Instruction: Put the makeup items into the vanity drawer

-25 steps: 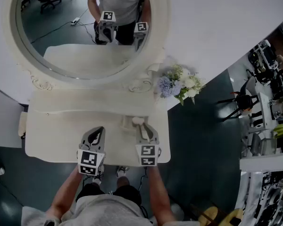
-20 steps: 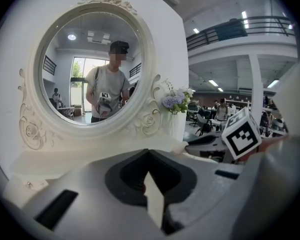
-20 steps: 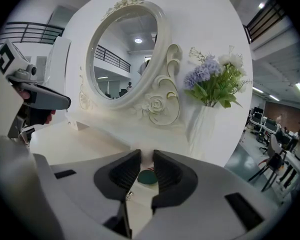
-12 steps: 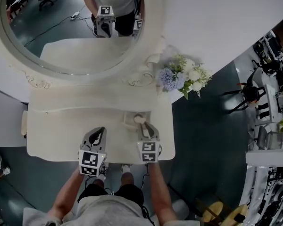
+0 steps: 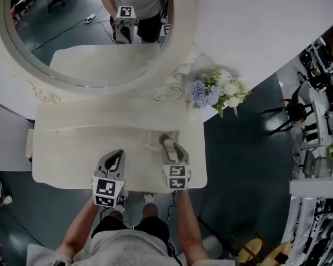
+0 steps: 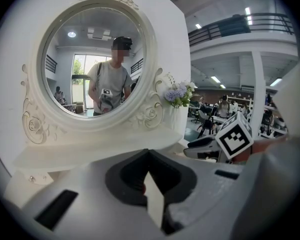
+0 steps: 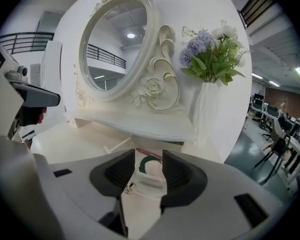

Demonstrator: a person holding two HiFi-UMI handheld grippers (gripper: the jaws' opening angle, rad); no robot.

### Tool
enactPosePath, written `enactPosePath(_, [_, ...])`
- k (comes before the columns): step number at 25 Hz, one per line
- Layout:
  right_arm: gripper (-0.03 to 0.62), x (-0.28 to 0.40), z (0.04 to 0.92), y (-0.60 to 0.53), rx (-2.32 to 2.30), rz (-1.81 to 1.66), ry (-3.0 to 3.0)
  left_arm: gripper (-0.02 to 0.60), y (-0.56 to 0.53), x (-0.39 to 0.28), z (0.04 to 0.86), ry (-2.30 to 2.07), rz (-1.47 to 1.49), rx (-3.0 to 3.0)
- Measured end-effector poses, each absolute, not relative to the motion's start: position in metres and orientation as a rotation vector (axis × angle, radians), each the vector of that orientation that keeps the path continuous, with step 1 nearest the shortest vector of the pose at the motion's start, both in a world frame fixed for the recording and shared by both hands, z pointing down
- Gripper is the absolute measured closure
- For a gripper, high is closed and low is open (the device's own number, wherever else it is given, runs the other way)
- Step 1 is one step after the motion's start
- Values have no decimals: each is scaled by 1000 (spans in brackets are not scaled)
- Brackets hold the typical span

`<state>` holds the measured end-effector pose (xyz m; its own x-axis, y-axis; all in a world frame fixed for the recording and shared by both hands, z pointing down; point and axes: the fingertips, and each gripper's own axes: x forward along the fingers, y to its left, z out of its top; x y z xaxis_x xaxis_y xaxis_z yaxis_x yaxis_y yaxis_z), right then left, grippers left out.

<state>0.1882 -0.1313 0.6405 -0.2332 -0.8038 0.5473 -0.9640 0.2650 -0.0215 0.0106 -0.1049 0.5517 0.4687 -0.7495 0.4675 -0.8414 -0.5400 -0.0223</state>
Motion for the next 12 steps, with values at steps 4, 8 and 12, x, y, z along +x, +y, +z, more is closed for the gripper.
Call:
enactPosePath(4, [431,186,634,-129,1605,486,-2112,580,-102,9,547,-1376,633,2515])
enactPosePath(8, [431,183,615,-126,1636,453,-2119,580,-101,5,535,-1383,606,2526])
enactPosePath(12, [431,174,580,-124,1674,383,-2148,580,-100,1,519,-1378,583,2564])
